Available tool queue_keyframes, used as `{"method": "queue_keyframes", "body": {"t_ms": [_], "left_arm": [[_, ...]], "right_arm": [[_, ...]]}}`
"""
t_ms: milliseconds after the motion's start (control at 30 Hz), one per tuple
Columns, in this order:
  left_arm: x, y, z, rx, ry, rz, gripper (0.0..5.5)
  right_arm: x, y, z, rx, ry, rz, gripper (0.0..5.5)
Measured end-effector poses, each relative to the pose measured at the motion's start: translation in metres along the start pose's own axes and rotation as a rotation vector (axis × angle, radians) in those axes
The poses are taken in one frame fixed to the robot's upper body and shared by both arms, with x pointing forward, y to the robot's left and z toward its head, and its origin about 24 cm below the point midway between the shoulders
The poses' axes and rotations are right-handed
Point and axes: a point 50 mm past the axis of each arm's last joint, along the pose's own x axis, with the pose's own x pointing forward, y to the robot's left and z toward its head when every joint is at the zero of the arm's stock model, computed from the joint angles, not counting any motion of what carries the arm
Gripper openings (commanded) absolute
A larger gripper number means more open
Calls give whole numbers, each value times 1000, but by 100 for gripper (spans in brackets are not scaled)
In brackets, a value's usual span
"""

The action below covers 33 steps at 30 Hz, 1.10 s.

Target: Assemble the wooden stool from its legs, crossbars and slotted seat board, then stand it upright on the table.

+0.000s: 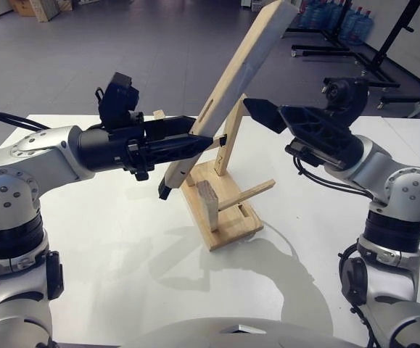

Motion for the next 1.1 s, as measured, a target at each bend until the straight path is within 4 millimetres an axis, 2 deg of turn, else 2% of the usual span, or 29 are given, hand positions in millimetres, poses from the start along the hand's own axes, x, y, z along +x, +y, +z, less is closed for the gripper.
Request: {"method": "queue_keyframes", "body": {"t_ms": [300, 500, 833, 1100], "left_arm": [[5, -5, -2, 13, 12, -32, 207], [7, -5, -3, 16, 14, -28, 207], [9, -1, -13, -7, 29, 4, 207], [9, -2, -12, -3, 22, 2, 207]], "right_arm": [[17, -5, 1, -4, -37, -62, 540], [27, -8, 2, -4, -51, -44, 540], [35, -7, 0, -1, -83, -45, 540], [46, -10, -10, 35, -73, -27, 540]]}}
